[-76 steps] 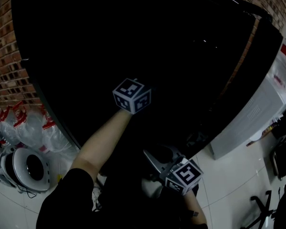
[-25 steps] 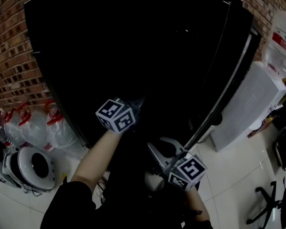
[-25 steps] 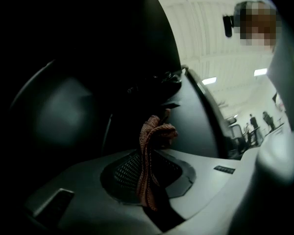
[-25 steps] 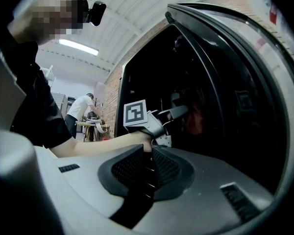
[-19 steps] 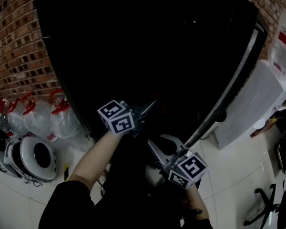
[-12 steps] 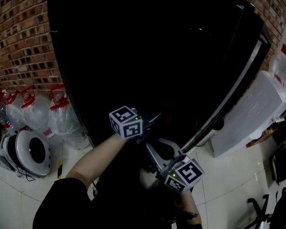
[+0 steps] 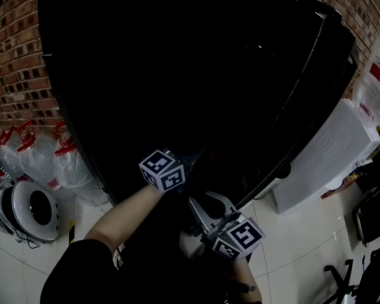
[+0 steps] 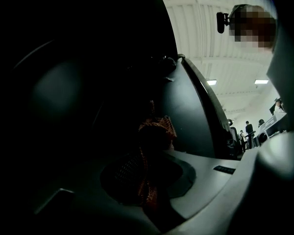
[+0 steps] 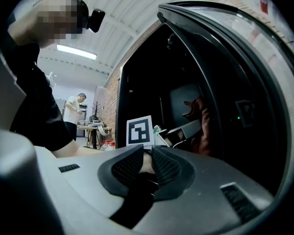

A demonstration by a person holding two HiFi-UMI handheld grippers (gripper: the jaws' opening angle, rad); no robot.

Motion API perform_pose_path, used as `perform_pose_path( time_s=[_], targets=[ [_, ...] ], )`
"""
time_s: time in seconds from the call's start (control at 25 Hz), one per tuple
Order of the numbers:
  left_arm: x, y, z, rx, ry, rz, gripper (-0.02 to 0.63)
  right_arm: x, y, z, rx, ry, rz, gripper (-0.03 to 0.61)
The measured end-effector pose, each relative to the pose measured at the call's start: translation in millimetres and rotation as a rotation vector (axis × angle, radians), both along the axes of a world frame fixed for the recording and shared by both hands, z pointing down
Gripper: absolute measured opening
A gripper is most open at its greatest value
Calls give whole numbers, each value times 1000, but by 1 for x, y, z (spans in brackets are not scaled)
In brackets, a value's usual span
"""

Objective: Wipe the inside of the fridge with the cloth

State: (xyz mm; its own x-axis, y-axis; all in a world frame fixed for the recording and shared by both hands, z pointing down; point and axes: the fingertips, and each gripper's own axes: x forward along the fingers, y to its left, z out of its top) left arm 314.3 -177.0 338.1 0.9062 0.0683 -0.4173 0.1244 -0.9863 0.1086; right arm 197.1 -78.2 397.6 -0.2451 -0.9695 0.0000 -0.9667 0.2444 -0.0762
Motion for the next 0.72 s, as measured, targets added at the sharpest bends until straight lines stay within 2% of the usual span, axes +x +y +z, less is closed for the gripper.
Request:
perform_pose_path(
  time_s=[0.28, 0.52, 0.72],
  targets=[
    [16, -25, -1, 11, -24, -63, 46, 7, -7, 3, -6, -10, 10, 58],
    [24, -41, -4, 80, -49, -116, 46, 9, -18, 6, -13, -1, 12, 58],
    [31, -52, -4, 102, -66, -138, 46, 8, -27, 3, -10, 12, 4, 58]
  ],
)
